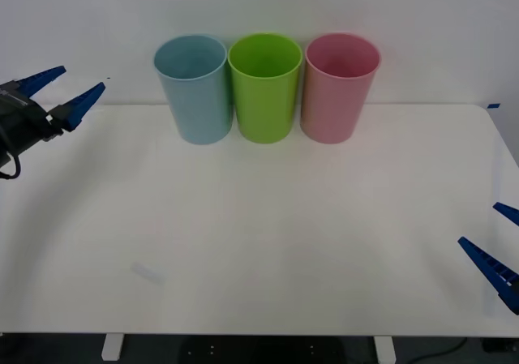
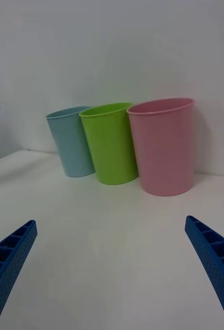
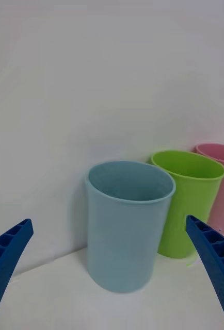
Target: Grasp the object on the table and drop it into the matching bin: aluminum can to the light blue bin, PET bottle to the pink bin.
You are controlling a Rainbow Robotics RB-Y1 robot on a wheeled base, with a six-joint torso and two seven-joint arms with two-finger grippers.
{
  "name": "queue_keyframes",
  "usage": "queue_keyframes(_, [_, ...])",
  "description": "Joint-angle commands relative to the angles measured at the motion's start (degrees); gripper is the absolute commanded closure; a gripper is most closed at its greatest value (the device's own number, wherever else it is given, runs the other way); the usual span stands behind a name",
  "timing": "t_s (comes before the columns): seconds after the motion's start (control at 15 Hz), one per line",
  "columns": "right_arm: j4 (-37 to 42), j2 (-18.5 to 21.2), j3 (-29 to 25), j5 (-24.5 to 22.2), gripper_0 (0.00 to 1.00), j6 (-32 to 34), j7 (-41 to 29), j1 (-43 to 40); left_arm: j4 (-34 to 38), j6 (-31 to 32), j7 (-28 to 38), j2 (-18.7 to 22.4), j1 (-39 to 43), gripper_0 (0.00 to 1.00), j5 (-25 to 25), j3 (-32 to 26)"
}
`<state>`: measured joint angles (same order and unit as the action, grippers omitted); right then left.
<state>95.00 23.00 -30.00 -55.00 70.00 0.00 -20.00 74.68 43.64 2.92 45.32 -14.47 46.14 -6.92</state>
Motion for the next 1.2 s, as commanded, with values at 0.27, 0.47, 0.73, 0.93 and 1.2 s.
queue_keyframes(0.27, [0.0, 0.0, 0.0, 0.0, 0.0, 0.0, 0.0, 0.0, 5.3, 10.3, 3.1, 0.0, 10.8, 0.0, 8.0, -12.1])
queue_keyframes(0.47, [0.0, 0.0, 0.0, 0.0, 0.0, 0.0, 0.0, 0.0, 8.5, 15.0, 4.1, 0.0, 16.8, 0.0, 10.1, -17.2])
queue_keyframes(0.73, [0.0, 0.0, 0.0, 0.0, 0.0, 0.0, 0.0, 0.0, 13.9, 16.0, 4.9, -0.1, 26.2, 0.0, 9.7, -20.4])
queue_keyframes(0.93, [0.0, 0.0, 0.0, 0.0, 0.0, 0.0, 0.0, 0.0, 15.5, 16.6, 4.8, -0.1, 30.4, 0.0, 8.3, -20.6])
queue_keyframes(1.2, [0.0, 0.0, 0.0, 0.0, 0.0, 0.0, 0.0, 0.0, 15.5, 17.2, 5.1, -0.1, 31.6, 0.0, 7.6, -18.9])
